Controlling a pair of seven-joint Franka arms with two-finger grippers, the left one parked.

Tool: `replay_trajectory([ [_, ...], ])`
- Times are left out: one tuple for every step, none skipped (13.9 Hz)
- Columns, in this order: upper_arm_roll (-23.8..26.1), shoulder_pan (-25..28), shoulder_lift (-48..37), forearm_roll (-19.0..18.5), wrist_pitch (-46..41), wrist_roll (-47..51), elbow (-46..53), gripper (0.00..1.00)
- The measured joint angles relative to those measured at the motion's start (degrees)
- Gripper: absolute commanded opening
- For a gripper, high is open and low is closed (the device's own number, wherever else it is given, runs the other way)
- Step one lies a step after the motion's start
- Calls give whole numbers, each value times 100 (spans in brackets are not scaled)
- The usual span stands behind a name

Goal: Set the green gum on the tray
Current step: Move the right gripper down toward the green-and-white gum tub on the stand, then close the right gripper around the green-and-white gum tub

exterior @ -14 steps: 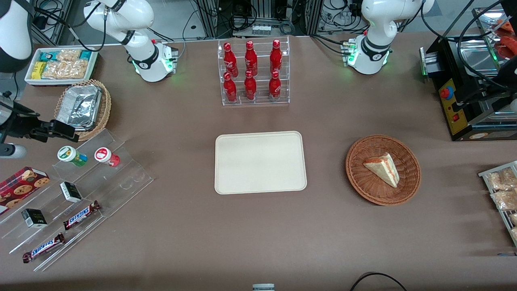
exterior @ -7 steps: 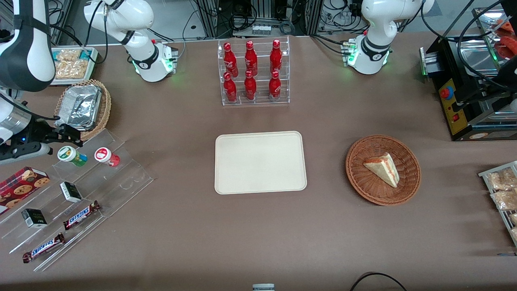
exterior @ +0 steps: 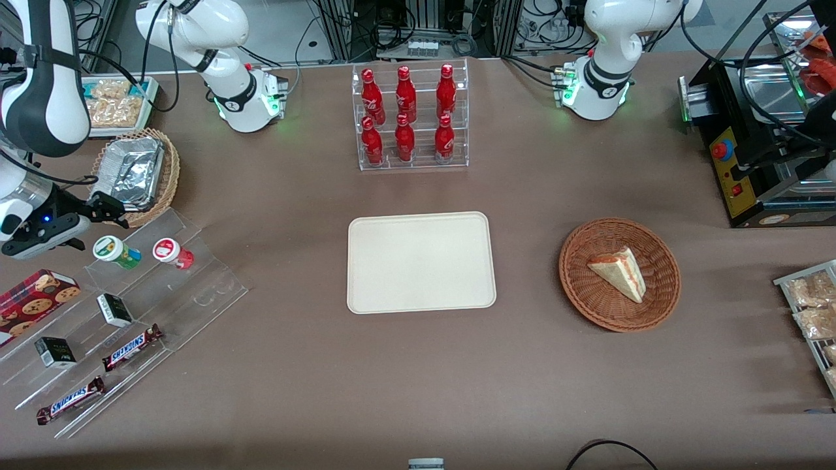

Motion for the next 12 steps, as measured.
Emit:
replay_trajectory([
  [-88,-2,-2,0,225,-288,-121,100],
  [-180,-2,-2,0,412,-542,-237,100],
  [-258,-3,-2,0,525,-716,-322,100],
  [-310,-3,-2,0,584,-829,-370,100],
  [-328,-3,-3,0,616,-873,-398,100],
  [-328,0,0,1,657,-876,-434,100],
  [-327,7,9,22,720,-876,-477,100],
  [-327,14,29,70,751,-876,-509,100],
  [-327,23,63,125,779,-876,-526,100],
  [-326,34,103,165,827,-876,-544,100],
  [-325,42,142,186,882,-876,-559,100],
  [-322,48,189,191,956,-876,-569,100],
])
